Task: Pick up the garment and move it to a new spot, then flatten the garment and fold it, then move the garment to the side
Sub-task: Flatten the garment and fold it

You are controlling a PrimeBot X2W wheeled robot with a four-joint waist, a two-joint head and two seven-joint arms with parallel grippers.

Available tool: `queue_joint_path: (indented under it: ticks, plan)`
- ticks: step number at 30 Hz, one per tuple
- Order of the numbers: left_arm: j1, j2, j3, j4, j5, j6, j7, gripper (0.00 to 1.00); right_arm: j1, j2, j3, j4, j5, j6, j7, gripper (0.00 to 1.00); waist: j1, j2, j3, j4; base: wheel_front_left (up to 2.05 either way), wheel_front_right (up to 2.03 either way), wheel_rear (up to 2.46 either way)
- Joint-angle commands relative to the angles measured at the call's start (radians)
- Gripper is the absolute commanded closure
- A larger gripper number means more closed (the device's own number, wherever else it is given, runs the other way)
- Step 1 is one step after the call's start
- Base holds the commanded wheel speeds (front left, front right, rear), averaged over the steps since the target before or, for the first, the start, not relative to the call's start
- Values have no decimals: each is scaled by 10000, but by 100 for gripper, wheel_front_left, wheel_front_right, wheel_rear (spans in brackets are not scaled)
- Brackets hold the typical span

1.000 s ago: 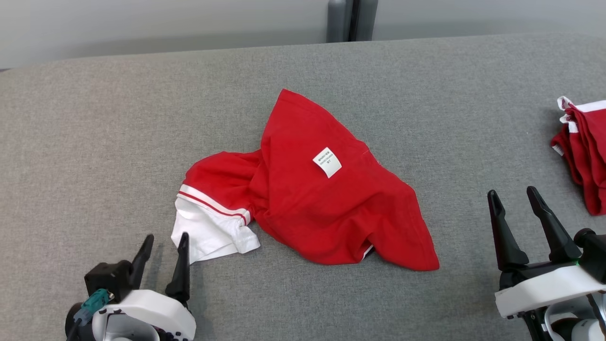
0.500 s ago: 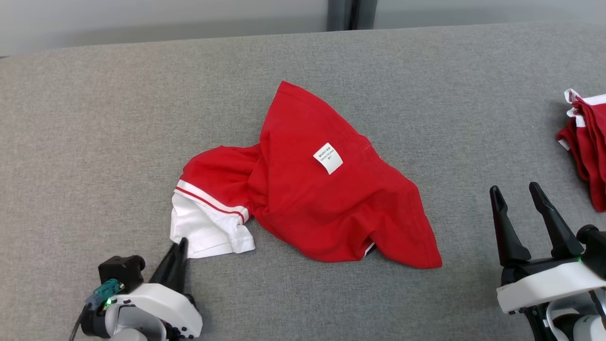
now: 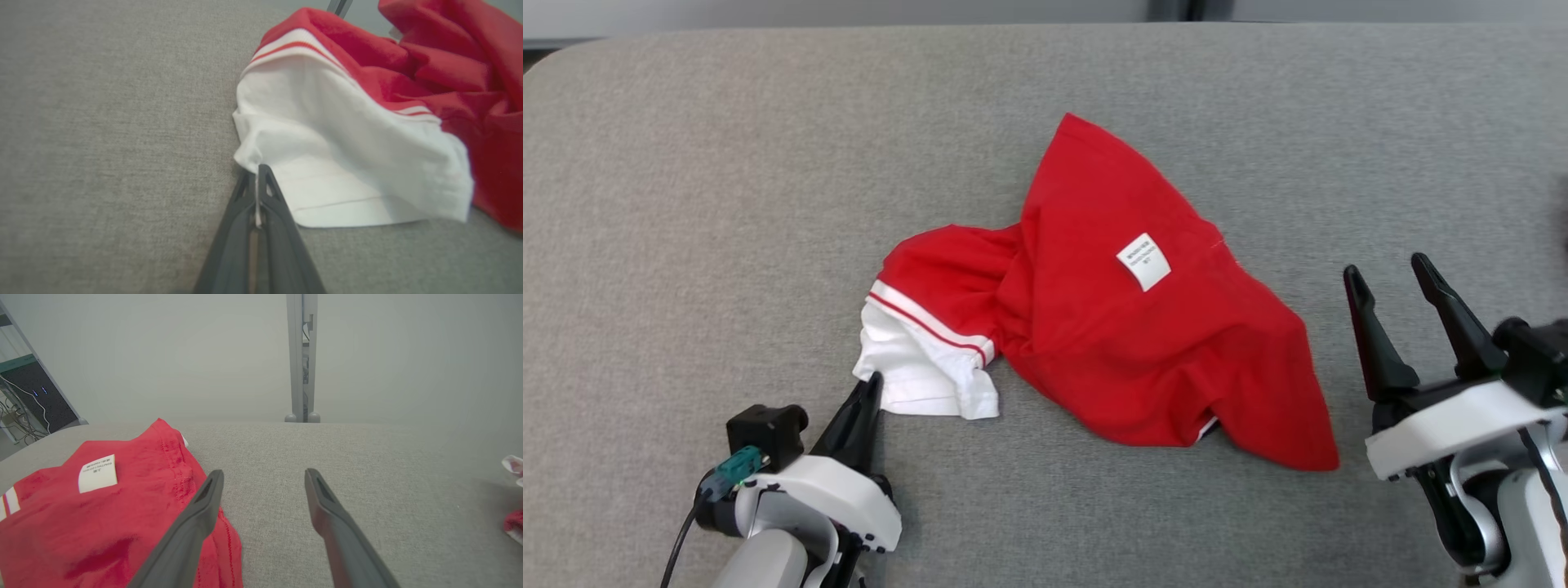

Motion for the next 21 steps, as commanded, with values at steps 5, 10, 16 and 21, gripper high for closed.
queue_joint_path:
  ticks: [5,10,16,21]
  plan:
    - [-620,-103,-287,306,237,-206,-54,100,-1100,-702,1068,619,333,4,309,0,0,0,577,715,0,0,0]
    - [-898,-256,-450,562,331,-287,-182,100,-1756,-1203,2012,934,813,4,893,0,0,0,792,970,0,0,0]
    - [-1176,-462,-568,991,354,-381,-384,100,-2529,-2025,2853,1064,1387,4,1775,0,0,0,1033,1201,0,0,0]
    - [-1328,-515,-554,1300,370,-411,-536,100,-2809,-2430,3235,978,1780,4,2218,30,0,0,1106,1300,0,0,0]
